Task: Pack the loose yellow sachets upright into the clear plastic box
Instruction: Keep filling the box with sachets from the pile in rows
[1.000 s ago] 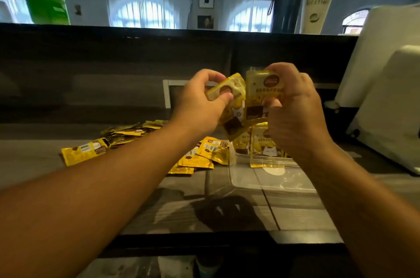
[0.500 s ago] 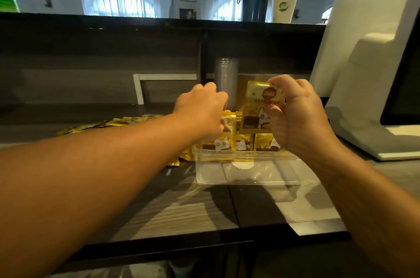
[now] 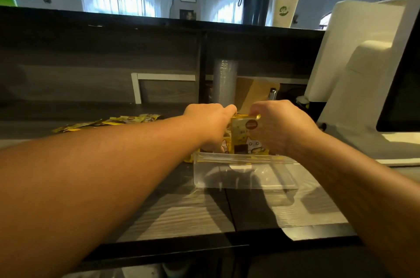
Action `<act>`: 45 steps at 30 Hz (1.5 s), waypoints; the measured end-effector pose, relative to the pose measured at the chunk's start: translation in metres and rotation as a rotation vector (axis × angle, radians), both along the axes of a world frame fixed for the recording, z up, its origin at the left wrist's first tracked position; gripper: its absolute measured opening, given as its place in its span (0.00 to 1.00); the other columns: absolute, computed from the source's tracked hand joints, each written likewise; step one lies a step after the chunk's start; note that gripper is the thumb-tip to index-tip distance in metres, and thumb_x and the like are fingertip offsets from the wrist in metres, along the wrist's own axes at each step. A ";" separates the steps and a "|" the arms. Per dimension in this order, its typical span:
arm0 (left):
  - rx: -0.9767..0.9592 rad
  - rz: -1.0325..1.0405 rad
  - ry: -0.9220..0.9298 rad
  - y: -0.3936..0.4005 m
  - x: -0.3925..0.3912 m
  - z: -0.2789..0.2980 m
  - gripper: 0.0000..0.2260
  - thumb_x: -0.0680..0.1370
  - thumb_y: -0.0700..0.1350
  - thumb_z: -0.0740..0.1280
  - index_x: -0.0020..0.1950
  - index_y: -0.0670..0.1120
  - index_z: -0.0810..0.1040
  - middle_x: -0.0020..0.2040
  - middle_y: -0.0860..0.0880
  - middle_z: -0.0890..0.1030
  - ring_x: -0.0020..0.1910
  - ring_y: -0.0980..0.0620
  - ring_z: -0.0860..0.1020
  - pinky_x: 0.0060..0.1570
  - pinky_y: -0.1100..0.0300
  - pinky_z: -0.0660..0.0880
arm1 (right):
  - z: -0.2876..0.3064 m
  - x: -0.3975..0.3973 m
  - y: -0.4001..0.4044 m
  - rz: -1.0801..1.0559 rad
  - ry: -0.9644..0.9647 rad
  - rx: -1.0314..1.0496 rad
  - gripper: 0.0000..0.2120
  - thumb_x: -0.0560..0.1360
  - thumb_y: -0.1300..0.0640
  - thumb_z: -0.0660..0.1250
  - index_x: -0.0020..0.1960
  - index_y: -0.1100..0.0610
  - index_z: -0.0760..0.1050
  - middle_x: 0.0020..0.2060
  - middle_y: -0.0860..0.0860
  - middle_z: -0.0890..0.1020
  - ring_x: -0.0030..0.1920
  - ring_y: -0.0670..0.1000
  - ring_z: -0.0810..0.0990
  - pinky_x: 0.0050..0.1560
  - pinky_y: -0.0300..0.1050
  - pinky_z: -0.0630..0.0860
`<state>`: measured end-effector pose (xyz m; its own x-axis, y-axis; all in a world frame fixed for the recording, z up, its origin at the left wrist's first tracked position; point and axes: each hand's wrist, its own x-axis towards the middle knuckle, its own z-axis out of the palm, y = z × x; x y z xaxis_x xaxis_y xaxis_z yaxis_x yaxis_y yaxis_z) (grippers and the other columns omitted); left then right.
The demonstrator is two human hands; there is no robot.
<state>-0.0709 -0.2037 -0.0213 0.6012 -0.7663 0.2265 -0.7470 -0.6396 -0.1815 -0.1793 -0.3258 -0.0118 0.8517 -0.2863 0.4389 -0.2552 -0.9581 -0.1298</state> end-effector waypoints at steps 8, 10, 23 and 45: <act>-0.130 -0.024 0.181 0.003 0.002 0.001 0.34 0.70 0.54 0.76 0.72 0.56 0.63 0.58 0.53 0.78 0.54 0.49 0.77 0.49 0.48 0.80 | -0.004 0.016 0.000 -0.103 0.106 -0.315 0.14 0.75 0.46 0.68 0.56 0.52 0.75 0.42 0.49 0.78 0.39 0.50 0.77 0.34 0.43 0.73; -0.134 -0.016 0.137 0.001 -0.001 -0.001 0.30 0.71 0.55 0.74 0.69 0.55 0.66 0.55 0.52 0.78 0.51 0.50 0.77 0.45 0.50 0.80 | -0.008 0.018 -0.002 -0.113 0.092 -0.311 0.20 0.74 0.43 0.70 0.60 0.54 0.73 0.48 0.51 0.77 0.41 0.50 0.76 0.34 0.43 0.73; -0.564 -0.025 0.359 0.036 0.002 0.006 0.29 0.75 0.53 0.71 0.74 0.58 0.65 0.68 0.51 0.72 0.64 0.47 0.73 0.60 0.44 0.75 | 0.017 0.019 0.032 -0.021 -0.003 -0.152 0.27 0.71 0.39 0.71 0.62 0.51 0.68 0.55 0.52 0.73 0.44 0.50 0.75 0.38 0.44 0.74; -0.333 0.115 0.210 0.220 0.015 -0.065 0.21 0.73 0.53 0.65 0.66 0.59 0.75 0.70 0.58 0.71 0.71 0.54 0.64 0.72 0.47 0.59 | -0.060 0.079 0.175 0.248 0.345 0.180 0.27 0.73 0.56 0.64 0.71 0.46 0.67 0.74 0.46 0.67 0.78 0.53 0.47 0.74 0.63 0.43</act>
